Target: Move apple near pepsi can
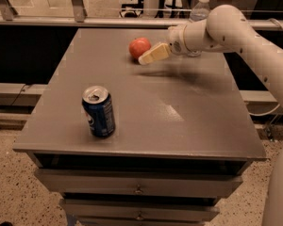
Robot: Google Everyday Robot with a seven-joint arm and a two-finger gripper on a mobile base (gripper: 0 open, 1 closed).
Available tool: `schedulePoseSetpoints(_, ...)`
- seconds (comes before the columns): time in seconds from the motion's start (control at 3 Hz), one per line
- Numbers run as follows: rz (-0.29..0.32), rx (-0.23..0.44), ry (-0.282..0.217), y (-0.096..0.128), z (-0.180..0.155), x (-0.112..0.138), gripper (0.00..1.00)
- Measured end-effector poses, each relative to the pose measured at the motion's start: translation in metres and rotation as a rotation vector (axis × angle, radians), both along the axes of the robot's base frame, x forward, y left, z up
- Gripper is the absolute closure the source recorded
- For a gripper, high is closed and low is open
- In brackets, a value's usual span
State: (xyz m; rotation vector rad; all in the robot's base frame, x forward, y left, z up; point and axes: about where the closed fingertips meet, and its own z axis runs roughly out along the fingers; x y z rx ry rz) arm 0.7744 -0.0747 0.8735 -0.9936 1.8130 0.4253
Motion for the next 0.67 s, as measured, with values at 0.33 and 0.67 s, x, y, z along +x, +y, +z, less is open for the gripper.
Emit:
schedulePoseSetpoints(0.33, -0.006, 0.015, -0.002, 0.001, -0.002, 0.007, 0.0)
schedulePoseSetpoints(0.67, 0.022, 0.046, 0.002, 0.022, -0.003, 0.014, 0.0)
